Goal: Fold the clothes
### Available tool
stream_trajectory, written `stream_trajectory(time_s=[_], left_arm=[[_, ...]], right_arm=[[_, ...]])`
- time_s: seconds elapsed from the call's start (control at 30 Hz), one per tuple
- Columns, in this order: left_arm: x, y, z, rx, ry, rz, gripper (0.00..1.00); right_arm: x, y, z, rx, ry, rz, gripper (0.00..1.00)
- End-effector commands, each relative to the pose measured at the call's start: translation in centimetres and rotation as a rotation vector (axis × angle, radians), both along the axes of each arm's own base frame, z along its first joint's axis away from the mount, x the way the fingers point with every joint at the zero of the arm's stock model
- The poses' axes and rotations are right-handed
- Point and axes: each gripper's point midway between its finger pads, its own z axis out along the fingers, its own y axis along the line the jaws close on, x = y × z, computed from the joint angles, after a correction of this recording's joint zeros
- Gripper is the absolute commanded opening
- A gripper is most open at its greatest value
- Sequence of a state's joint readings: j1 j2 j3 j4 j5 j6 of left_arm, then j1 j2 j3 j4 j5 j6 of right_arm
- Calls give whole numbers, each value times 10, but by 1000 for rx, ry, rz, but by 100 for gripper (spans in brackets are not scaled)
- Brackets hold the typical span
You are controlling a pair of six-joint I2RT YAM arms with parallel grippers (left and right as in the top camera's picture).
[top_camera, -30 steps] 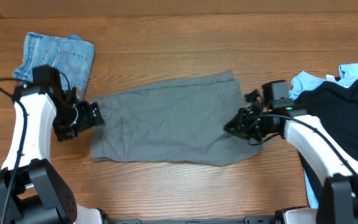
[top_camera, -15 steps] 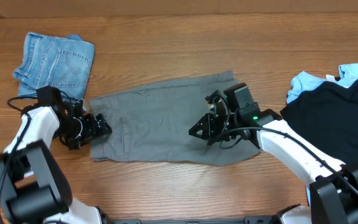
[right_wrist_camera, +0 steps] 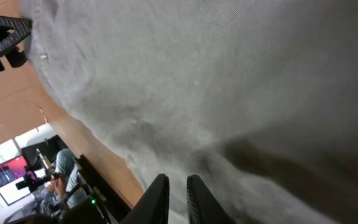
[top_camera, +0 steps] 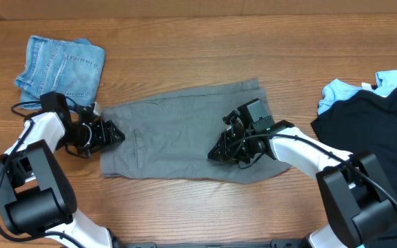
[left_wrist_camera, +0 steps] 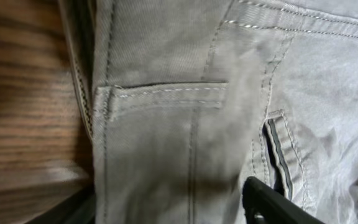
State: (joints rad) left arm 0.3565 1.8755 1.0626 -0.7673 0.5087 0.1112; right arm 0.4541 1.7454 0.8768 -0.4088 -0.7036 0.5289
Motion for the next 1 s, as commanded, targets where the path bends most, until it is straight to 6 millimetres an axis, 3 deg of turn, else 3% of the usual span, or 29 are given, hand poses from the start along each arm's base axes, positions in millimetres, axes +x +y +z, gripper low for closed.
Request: stream_trajectory(time_s=[0.0, 0.1, 0.23, 0.33, 0.47, 0.6, 0.83, 0.97], left_arm=[[-35, -22, -48, 12, 152, -102, 61], [-33, -30, -49, 18, 142, -130, 51], [-35, -36, -49, 27, 165, -133, 21], [-37, -34, -47, 21, 188, -105, 7], [-32, -26, -32, 15, 203, -78, 4], [-19, -7, 0, 42, 200, -45, 4], [11, 31, 91, 195, 137, -21, 4], [28, 32, 142, 219, 60, -23, 4]], right_arm=[[3, 4, 1, 11, -16, -1, 14], [3, 3, 1, 9, -16, -2, 14], [3, 3, 1, 10, -16, -1, 14], [3, 4, 1, 10, -13, -3, 14], [4, 3, 3, 13, -14, -10, 11], [8, 4, 15, 24, -37, -11, 11], [15, 5, 50, 47, -109, -19, 11], [20, -4, 62, 27, -126, -48, 11]])
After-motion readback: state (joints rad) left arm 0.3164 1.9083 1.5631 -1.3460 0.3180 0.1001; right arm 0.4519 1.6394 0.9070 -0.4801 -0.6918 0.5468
